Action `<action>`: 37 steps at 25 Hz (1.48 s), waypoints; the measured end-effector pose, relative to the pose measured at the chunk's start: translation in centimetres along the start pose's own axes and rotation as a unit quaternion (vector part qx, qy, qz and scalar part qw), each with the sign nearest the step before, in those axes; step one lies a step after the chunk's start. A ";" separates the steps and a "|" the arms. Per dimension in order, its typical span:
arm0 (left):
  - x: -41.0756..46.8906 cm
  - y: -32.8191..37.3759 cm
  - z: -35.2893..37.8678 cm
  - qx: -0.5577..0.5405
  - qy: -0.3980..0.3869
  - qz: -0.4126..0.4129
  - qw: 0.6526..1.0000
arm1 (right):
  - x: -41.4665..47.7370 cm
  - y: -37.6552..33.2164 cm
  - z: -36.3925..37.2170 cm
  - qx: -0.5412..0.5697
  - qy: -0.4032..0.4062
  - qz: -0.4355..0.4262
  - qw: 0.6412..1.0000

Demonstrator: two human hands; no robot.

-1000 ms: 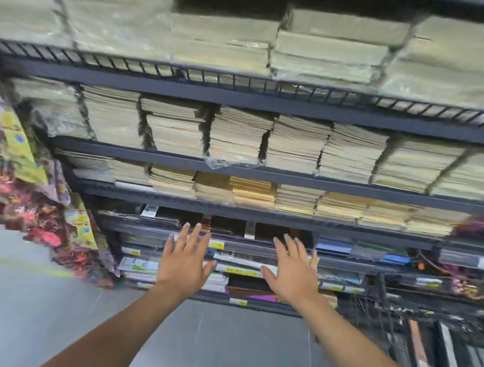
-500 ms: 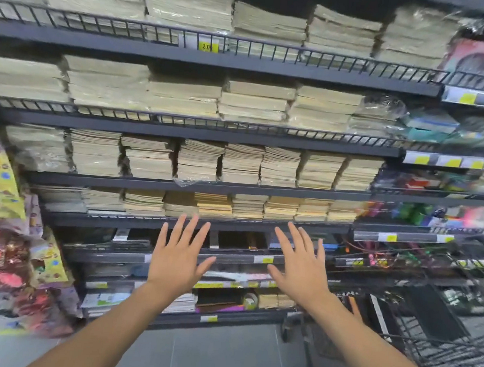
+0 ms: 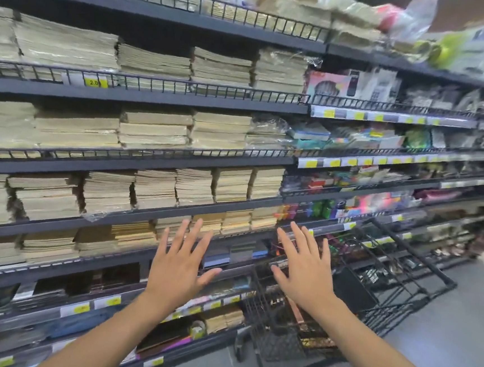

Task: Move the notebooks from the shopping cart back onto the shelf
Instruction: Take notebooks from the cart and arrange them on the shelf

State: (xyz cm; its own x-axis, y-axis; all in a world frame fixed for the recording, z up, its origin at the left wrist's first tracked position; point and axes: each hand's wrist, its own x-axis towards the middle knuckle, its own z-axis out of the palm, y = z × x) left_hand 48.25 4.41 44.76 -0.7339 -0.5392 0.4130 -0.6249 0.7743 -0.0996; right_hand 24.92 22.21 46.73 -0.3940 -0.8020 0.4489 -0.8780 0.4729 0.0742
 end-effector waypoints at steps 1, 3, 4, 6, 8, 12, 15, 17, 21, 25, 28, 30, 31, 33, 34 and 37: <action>1.3 1.8 0.2 -0.002 -0.003 0.008 1.000 | -0.2 2.1 0.0 -0.005 0.000 0.012 1.000; 3.9 5.7 0.7 -0.012 0.001 0.024 1.000 | -0.4 6.5 0.0 -0.013 0.000 0.034 0.999; 5.2 7.8 1.0 -0.018 0.006 0.030 0.999 | -0.6 8.9 0.1 -0.017 -0.001 0.042 0.999; 7.3 11.4 1.8 -0.027 0.003 0.033 0.999 | -0.8 13.0 0.4 -0.025 -0.008 0.052 0.998; 9.4 15.6 2.8 -0.031 -0.003 0.034 0.999 | -1.0 17.6 0.9 -0.030 -0.017 0.065 0.997; 13.1 22.8 5.2 -0.051 -0.023 0.026 0.998 | -0.8 25.2 2.5 -0.037 -0.050 0.082 0.995; 15.2 25.9 7.5 -0.059 -0.041 0.023 0.997 | -0.2 28.5 4.4 -0.037 -0.067 0.082 0.994; 16.8 27.4 9.3 -0.062 -0.061 0.017 0.996 | 0.8 30.3 6.2 -0.036 -0.083 0.079 0.993; 20.3 28.8 14.0 -0.065 -0.095 0.014 0.993 | 3.8 32.6 10.9 -0.016 -0.118 0.074 0.990; 24.4 29.0 19.3 -0.084 -0.137 -0.007 0.987 | 7.6 34.0 16.0 -0.002 -0.150 0.064 0.987; 27.9 28.6 23.5 -0.088 -0.189 -0.011 0.978 | 11.0 35.0 19.9 0.007 -0.195 0.072 0.978; 29.5 28.6 26.4 -0.093 -0.202 -0.011 0.975 | 12.5 35.5 22.5 0.024 -0.220 0.077 0.972; 30.1 28.7 27.4 -0.097 -0.215 -0.012 0.972 | 13.0 35.6 23.5 0.033 -0.236 0.076 0.968; 31.2 29.1 30.0 -0.107 -0.244 -0.022 0.964 | 14.3 36.2 26.0 0.047 -0.264 0.068 0.961; 31.5 29.4 31.3 -0.114 -0.259 -0.024 0.959 | 14.9 36.5 27.2 0.051 -0.271 0.063 0.959; 31.7 30.6 35.5 -0.117 -0.302 -0.044 0.945 | 15.6 37.9 31.8 0.054 -0.312 0.046 0.948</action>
State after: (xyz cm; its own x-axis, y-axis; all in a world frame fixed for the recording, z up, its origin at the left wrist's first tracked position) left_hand -3.54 -0.75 22.66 -0.7438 -0.6411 -0.1891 -0.6668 0.7314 0.1428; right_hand -23.11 15.99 28.27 -0.5252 -0.8345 -0.1667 -0.8412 0.5387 -0.0464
